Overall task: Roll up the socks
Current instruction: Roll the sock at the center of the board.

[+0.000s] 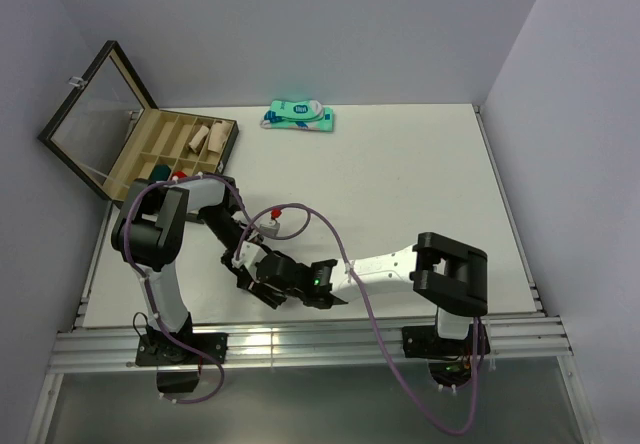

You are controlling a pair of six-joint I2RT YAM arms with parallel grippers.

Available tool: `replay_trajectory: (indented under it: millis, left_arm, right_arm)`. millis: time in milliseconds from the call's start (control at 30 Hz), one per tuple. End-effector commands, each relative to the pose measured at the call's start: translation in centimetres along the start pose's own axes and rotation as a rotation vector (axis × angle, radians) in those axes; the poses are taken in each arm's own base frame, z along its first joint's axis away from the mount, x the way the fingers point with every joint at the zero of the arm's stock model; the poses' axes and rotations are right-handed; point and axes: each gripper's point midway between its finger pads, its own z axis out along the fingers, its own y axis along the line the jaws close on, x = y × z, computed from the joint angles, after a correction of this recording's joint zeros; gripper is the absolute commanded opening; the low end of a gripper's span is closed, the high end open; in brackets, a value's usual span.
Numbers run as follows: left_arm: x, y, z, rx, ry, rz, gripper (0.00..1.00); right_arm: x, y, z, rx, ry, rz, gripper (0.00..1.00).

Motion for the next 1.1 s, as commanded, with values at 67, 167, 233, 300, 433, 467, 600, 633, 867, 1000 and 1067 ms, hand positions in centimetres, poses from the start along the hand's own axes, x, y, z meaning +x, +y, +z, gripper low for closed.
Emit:
replay_trajectory:
  millis: [67,167,233,300,433,467,600,633,867,1000,1067]
  left_arm:
    - [-1.3,-0.5,-0.3,0.025,-0.040,0.014,0.00]
    - [-1.1,-0.5,-0.2,0.026,-0.036,0.011,0.00]
    - [-1.0,-0.5,-0.1,0.031,-0.034,0.008,0.00]
    - [-0.9,-0.5,0.0,0.028,-0.030,0.005,0.00]
    - [-1.1,0.5,-0.3,-0.028,-0.023,-0.015,0.06]
    - [-1.2,0.6,-0.5,-0.032,-0.022,-0.022,0.08]
    - [-2.2,0.1,-1.8,-0.036,-0.060,-0.006,0.18]
    - [-2.5,0.2,-2.1,-0.042,-0.063,0.008,0.19]
    - [-2.3,-0.3,-2.6,-0.050,-0.046,0.015,0.27]
    - [-2.1,-0.1,-2.9,-0.062,-0.038,-0.001,0.28]
    - [-2.0,0.0,-3.2,-0.073,-0.035,0.000,0.28]
  right_arm:
    - [-0.9,0.4,1.3,0.008,-0.021,-0.020,0.53]
    - [-1.0,0.4,1.6,0.013,-0.033,-0.007,0.51]
    - [-0.9,0.4,1.8,0.017,-0.034,0.004,0.48]
    - [-0.7,0.5,2.0,0.016,-0.031,0.010,0.43]
    - [0.1,0.8,2.4,-0.005,-0.010,0.018,0.15]
    - [0.5,1.0,2.5,-0.007,0.004,0.017,0.13]
    - [1.7,1.2,2.6,-0.020,0.034,0.023,0.10]
    - [1.9,1.2,2.7,-0.019,0.040,0.023,0.10]
    - [2.8,0.8,2.7,0.002,0.068,0.018,0.08]
    - [3.1,0.7,2.9,0.006,0.079,0.017,0.07]
    - [3.3,0.6,3.0,0.012,0.087,0.014,0.07]
